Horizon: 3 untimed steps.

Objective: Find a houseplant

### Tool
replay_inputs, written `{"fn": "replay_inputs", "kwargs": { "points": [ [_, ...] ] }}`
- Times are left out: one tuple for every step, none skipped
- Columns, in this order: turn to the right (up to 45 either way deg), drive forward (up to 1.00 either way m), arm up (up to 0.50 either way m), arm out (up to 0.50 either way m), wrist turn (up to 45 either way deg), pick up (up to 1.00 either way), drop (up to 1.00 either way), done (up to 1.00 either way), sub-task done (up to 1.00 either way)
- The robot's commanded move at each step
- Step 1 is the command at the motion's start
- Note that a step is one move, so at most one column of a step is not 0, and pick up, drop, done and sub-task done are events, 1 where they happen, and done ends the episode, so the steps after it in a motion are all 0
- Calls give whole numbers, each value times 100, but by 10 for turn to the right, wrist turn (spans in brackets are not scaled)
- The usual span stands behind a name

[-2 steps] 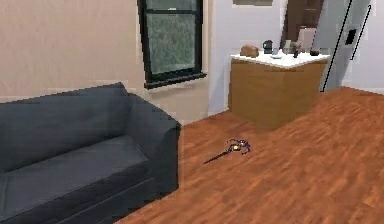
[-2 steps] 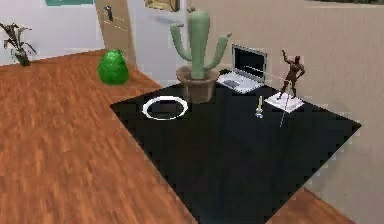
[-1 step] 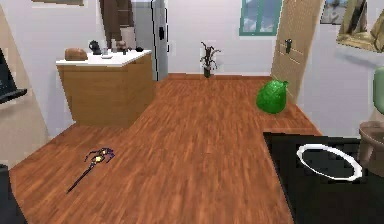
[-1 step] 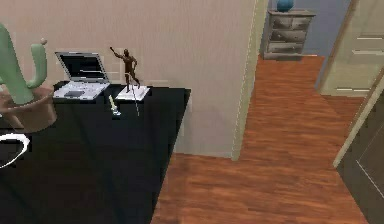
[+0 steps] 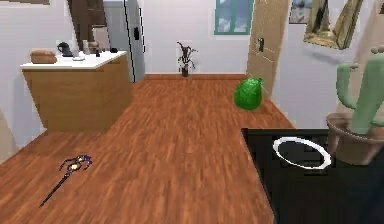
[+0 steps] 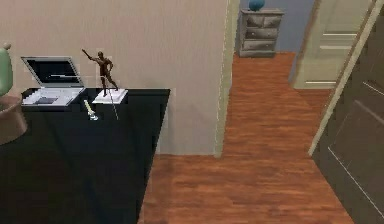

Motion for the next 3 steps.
{"fn": "replay_inputs", "kwargs": {
  "points": [
    [0, 100, 0, 0, 0, 0, 0, 0, 0],
    [0, 100, 0, 0, 0, 0, 0, 0, 0],
    [0, 100, 0, 0, 0, 0, 0, 0, 0]
  ]
}}
